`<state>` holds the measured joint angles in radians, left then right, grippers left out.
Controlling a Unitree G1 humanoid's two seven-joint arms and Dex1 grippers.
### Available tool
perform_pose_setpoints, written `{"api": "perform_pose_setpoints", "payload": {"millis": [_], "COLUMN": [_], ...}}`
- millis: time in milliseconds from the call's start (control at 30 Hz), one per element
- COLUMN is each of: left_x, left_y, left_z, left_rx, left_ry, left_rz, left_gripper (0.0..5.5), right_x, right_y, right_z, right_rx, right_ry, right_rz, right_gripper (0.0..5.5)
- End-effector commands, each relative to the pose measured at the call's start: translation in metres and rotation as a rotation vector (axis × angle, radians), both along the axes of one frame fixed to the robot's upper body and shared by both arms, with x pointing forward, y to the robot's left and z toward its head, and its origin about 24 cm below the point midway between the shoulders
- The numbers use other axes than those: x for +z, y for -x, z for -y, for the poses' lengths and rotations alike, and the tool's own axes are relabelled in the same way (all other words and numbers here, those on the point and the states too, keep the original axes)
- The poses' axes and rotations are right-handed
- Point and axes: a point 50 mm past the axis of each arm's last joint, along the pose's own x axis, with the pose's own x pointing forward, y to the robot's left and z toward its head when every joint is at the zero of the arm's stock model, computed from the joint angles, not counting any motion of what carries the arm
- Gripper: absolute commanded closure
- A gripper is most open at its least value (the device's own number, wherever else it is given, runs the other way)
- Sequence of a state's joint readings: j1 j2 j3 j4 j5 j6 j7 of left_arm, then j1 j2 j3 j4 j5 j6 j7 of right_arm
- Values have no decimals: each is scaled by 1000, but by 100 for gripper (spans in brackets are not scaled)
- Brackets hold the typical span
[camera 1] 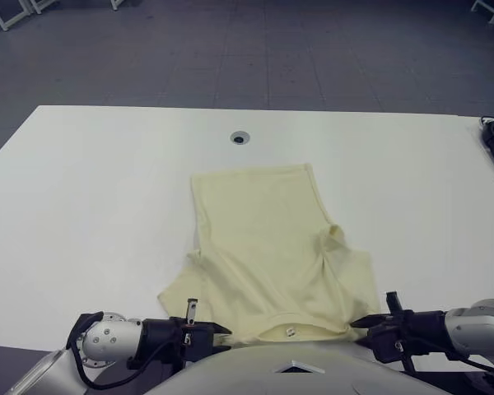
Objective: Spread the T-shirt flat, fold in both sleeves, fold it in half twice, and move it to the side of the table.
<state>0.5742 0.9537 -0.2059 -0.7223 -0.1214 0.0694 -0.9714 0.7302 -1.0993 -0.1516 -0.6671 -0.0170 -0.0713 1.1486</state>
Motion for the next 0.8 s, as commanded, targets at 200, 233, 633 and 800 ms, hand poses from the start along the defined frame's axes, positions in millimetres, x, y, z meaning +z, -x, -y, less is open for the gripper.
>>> {"api": "perform_pose_setpoints", "payload": {"millis": [200, 233, 633, 800], "left_x": [9, 11, 0, -21], "left_y": [-15, -17, -81, -103], "left_z": [-10, -11, -5, -2], "left_rx": [91, 100, 455, 569], "left_ry": [71, 84, 149, 61], "left_rz": [22, 28, 236, 294], "left_gripper": [269, 253, 64, 10], "right_x": [36, 40, 26, -5], "right_y": [-22, -23, -69, -70], "right_z": [12, 11, 31, 24], "right_rx": [-117, -117, -262, -216], "right_ry": [-87, -106, 5, 82], "right_rz": [74, 70, 327, 333], "right_gripper": [273, 257, 77, 12]}}
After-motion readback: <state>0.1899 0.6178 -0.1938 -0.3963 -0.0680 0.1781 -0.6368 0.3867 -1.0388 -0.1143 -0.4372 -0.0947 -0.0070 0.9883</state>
